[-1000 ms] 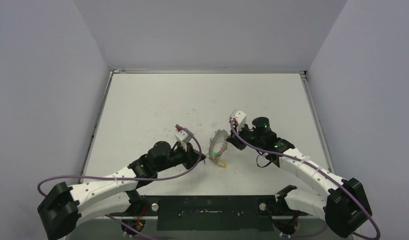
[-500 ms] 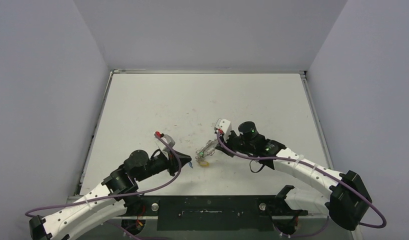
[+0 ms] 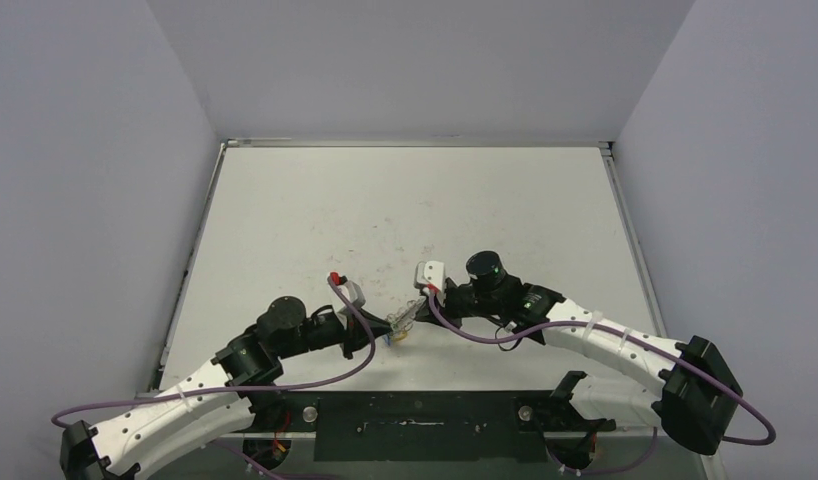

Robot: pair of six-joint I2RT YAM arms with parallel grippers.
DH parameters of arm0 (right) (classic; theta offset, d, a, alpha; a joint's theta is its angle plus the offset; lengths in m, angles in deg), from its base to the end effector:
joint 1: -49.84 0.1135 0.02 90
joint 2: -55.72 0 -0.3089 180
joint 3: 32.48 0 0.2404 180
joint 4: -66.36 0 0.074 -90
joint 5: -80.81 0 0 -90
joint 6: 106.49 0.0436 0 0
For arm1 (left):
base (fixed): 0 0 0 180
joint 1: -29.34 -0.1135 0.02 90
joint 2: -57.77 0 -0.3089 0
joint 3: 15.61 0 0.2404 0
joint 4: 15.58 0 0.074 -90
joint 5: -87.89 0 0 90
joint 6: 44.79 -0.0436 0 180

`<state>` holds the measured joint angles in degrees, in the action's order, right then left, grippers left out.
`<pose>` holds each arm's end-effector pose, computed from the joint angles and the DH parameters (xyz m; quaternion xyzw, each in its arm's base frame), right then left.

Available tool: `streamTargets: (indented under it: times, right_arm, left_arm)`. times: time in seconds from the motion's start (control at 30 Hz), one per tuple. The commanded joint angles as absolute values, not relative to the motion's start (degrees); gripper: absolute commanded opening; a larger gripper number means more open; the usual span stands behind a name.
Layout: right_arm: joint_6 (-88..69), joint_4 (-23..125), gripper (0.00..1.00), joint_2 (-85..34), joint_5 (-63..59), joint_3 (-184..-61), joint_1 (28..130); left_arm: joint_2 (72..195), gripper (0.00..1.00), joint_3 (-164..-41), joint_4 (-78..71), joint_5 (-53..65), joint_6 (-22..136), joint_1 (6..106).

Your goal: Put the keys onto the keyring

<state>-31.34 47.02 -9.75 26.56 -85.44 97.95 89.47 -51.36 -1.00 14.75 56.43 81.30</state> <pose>0.1275 0.1803 0.2847 -0.5616 0.6315 0.3894 0.3664 0.0583 -0.0950 0.2716 0.3526 0.6805 -0.4273 0.4796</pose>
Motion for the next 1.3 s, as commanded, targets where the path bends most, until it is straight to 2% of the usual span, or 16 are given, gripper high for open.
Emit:
streamTargets:
  times: [0.0, 0.33, 0.97, 1.27]
  right_arm:
    - [-33.6, 48.6, 0.0, -9.8, 32.6, -87.6, 98.6]
    - [-31.8, 50.9, 0.0, -10.7, 35.5, -88.8, 99.5]
    - [-28.1, 56.7, 0.0, -15.2, 33.3, -89.6, 103.4]
    - [-28.8, 56.0, 0.0, -14.4, 31.8, -89.5, 103.4]
  left_arm:
    - [89.2, 0.0, -56.0, 2.4, 15.7, 52.7, 81.3]
    - [91.4, 0.0, -57.8, 6.2, 14.7, 48.6, 82.1]
    - [97.5, 0.0, -54.8, -7.8, 13.1, 49.9, 84.8]
    - [99.1, 0.0, -55.9, -4.4, 11.3, 51.1, 86.1]
